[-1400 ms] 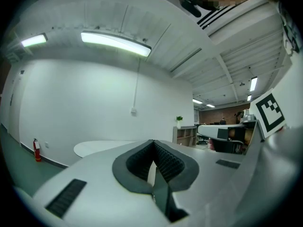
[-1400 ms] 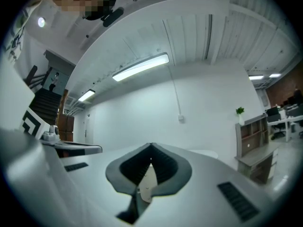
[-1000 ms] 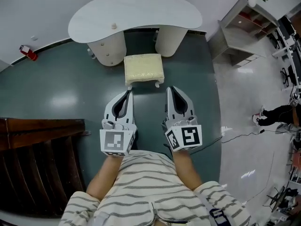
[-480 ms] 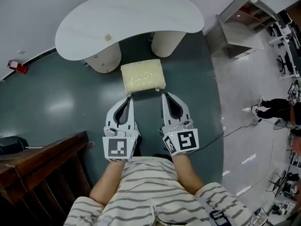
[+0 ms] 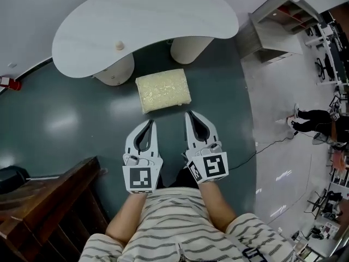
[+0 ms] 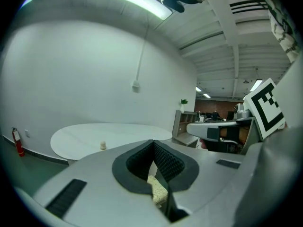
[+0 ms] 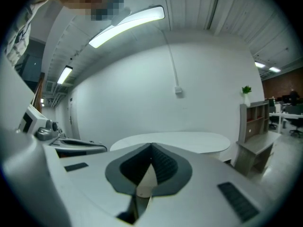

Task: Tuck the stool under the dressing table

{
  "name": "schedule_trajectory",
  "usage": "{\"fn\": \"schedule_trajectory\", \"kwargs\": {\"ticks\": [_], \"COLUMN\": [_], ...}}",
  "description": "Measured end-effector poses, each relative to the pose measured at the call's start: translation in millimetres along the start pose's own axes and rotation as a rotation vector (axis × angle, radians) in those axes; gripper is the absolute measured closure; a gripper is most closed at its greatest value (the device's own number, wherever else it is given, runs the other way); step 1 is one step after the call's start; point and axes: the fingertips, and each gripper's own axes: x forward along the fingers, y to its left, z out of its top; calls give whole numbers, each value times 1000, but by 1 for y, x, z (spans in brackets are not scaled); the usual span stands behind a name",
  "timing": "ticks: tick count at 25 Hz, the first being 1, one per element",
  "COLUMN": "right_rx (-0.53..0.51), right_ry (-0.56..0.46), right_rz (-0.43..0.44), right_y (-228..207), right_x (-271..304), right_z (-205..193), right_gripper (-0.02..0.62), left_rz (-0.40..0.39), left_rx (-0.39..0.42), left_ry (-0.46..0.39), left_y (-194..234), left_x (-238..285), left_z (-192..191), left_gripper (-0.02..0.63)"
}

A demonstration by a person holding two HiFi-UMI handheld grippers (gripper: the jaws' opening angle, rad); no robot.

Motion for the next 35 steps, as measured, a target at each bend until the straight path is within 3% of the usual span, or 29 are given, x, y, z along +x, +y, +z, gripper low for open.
{"fn": "schedule_trajectory", "kwargs": {"ticks": [10, 25, 29, 35], "right_rx": [-16, 14, 40, 45], "right_ry": [36, 131, 145, 187], "right_rz": [43, 119, 140, 136], "right_y": [-33, -112, -127, -132], "right_x": [21, 53, 66, 80], "right_z": [-33, -118, -142, -184], "right_gripper": [583, 583, 583, 583], "left_rz": [82, 256, 300, 302], "left_rx": [3, -14, -12, -57], "left_ry": [44, 104, 85, 114], "left_y": [6, -13, -5, 9], "left_x": [29, 92, 113, 128], "left_z": [-46, -108, -120, -157], "left_gripper": [600, 600, 600, 600]}}
